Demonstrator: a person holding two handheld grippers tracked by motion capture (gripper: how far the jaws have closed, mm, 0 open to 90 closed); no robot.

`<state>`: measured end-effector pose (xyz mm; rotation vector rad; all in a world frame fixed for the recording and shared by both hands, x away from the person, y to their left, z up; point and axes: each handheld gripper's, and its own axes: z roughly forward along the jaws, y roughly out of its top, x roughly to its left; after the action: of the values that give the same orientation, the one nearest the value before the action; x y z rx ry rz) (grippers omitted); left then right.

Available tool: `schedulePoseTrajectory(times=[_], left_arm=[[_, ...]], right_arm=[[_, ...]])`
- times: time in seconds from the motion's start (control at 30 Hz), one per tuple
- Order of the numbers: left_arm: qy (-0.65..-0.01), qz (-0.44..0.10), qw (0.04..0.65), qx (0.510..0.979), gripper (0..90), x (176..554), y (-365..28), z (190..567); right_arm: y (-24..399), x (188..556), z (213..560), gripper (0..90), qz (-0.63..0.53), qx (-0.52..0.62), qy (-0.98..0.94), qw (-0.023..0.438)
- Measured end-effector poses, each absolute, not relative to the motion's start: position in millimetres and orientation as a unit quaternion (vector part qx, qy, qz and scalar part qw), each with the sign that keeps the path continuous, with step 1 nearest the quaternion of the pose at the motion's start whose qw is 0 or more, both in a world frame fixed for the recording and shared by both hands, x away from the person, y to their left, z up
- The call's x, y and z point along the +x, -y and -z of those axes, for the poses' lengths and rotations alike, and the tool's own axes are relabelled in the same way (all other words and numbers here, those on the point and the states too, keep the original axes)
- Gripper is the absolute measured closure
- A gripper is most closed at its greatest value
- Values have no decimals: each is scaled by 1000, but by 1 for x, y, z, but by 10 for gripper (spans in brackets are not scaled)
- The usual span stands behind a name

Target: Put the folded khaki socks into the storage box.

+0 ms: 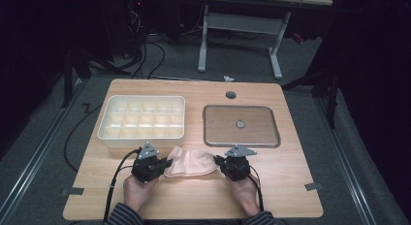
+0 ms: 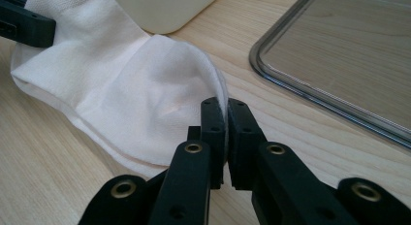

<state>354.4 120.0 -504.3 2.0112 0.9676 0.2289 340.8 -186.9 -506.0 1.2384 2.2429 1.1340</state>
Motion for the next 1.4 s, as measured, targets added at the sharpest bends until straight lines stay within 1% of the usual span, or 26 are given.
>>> schedulePoseTrajectory(times=[0.23,0.37,0.57,0.7,0.8,0.83,0.87,0.93,0.97,1.0,1.03,1.07,1.1,1.13,1.2,1.23,1.27,1.3,1.4], left_arm=[[-383,-91,438,808,809,359,-110,510],[-385,-96,426,814,809,363,-105,515],[-391,-97,415,816,811,366,-102,521],[-396,-107,405,817,800,366,-101,525],[-401,-113,398,817,729,365,-101,527],[-403,-118,395,817,729,365,-101,528],[-405,-123,394,816,707,364,-101,528],[-410,-130,389,815,654,363,-100,529],[-412,-136,387,814,611,362,-100,530],[-414,-137,386,813,611,361,-100,531],[-418,-142,392,807,582,358,-101,533],[-418,-142,392,807,562,358,-101,533],[-421,-143,396,804,562,357,-102,533],[-422,-144,396,803,538,357,-103,534],[-419,-154,394,803,496,356,-103,535],[-419,-155,394,803,473,356,-103,535],[-419,-155,394,803,465,356,-103,535],[-419,-154,394,803,465,357,-103,535],[-420,-154,394,803,427,357,-103,535]], right_arm=[[200,341,510,868,-389,451,-785,171],[207,344,516,867,-383,456,-786,168],[205,347,523,866,-370,459,-791,161],[204,349,527,864,-362,456,-797,160],[205,349,527,861,-363,452,-799,159],[205,349,527,858,-362,452,-799,161],[204,349,528,850,-361,451,-800,163],[203,348,528,821,-359,446,-802,171],[203,348,529,799,-357,443,-803,179],[203,348,529,799,-357,443,-803,179],[204,348,529,776,-357,441,-803,181],[204,348,529,776,-357,441,-803,181],[204,348,529,766,-357,442,-803,181],[205,348,529,754,-357,441,-803,183],[206,348,530,716,-358,441,-802,185],[206,349,530,682,-359,447,-798,186],[206,349,530,682,-359,447,-798,186],[207,349,530,670,-360,449,-797,185],[209,345,524,624,-368,453,-789,192]])
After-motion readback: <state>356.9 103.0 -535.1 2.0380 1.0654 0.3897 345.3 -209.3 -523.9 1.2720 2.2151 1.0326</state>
